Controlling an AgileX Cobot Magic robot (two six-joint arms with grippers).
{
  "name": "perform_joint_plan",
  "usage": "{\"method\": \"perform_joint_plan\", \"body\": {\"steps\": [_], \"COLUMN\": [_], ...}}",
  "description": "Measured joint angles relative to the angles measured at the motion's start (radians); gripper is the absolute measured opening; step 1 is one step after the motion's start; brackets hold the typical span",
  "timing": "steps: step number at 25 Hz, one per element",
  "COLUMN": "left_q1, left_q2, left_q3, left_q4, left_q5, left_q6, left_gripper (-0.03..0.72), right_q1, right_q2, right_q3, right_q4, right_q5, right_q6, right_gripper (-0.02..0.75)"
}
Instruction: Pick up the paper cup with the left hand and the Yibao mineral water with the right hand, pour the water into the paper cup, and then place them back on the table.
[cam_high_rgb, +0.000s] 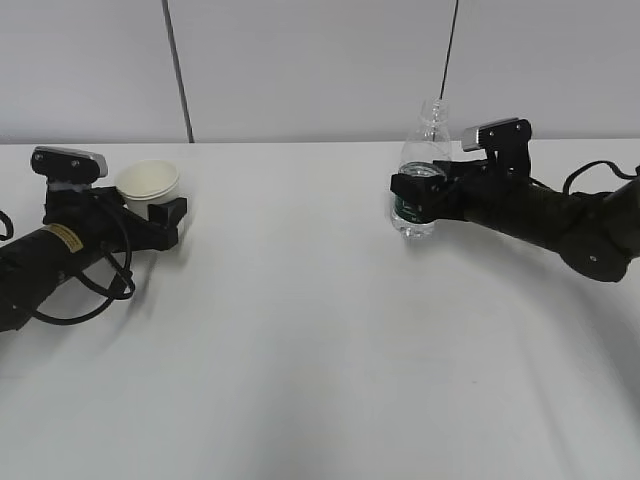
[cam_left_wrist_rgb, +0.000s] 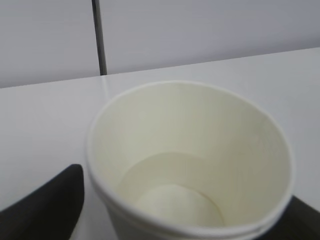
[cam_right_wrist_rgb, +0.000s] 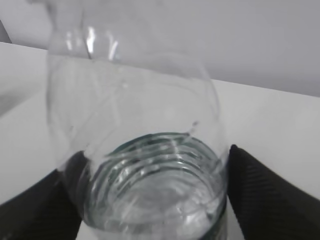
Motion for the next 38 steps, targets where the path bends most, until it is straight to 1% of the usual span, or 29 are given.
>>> {"method": "perform_joint_plan", "body": {"steps": [4, 32, 38], "left_q1": [0.0, 0.0, 0.0], "left_q2": [0.0, -0.065, -0.065], "left_q3": [0.0, 0.001, 0.001], "left_q4": [0.0, 0.001, 0.0], "left_q5": [0.0, 0.001, 0.001], "left_q6": [0.0, 0.0, 0.0], "left_gripper": [0.573, 0.573, 0.605], "right_q1": [0.0, 0.0, 0.0], "right_q2": [-0.011, -0.128, -0.139], "right_q3": [0.0, 0.0, 0.0], "right_q4": [-0.02, -0.063, -0.067], "right_q5": [0.04, 0.083, 0.111], "right_q6": [0.004, 0.091, 0.097], "right_gripper": [0.627, 0.628, 0.628]}}
